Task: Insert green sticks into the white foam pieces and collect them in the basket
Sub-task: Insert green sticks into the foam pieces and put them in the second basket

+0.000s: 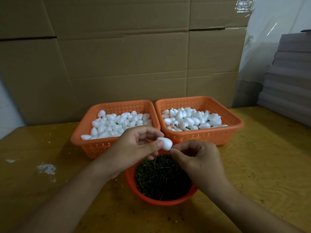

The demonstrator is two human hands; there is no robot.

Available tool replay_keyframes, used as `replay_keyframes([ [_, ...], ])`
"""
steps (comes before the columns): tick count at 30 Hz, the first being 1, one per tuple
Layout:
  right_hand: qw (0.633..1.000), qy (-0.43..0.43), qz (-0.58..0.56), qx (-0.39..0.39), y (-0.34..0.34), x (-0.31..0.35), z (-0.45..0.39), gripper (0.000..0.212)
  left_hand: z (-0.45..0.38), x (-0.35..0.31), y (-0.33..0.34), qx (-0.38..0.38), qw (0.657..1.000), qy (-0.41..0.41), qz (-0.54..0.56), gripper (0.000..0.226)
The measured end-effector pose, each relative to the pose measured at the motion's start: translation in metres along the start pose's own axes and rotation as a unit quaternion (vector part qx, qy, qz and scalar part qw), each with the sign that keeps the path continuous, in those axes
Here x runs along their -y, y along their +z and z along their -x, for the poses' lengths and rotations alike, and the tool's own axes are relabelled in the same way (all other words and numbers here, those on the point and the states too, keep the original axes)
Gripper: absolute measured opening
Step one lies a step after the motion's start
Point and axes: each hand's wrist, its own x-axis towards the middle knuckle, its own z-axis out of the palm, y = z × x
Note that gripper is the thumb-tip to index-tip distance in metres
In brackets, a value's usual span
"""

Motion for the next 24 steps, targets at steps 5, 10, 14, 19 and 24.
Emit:
replay_keyframes([
  [5,0.999,-0.037,0.020,0.012,0.001,0.001,0.002,0.009,-0.001,0.001,-0.001,0.004,1.000,-0.006,0.002,0.027],
  [10,0.998,-0.056,0.017,0.018,0.001,0.003,0.004,0.019,-0.001,0.002,-0.004,-0.005,1.000,-0.005,0.006,0.027],
  [14,0.998,-0.066,0.021,0.012,0.001,0.003,0.005,0.019,-0.001,0.002,-0.004,-0.007,1.000,0.003,-0.007,0.027],
  [19,0.998,-0.060,0.022,0.010,0.002,0.004,0.004,0.017,0.001,0.001,-0.003,0.040,0.999,0.008,-0.032,0.029],
  [24,0.999,-0.029,0.031,0.020,0.003,0.000,0.005,0.011,-0.003,-0.004,-0.011,0.034,0.997,-0.006,-0.069,0.020],
])
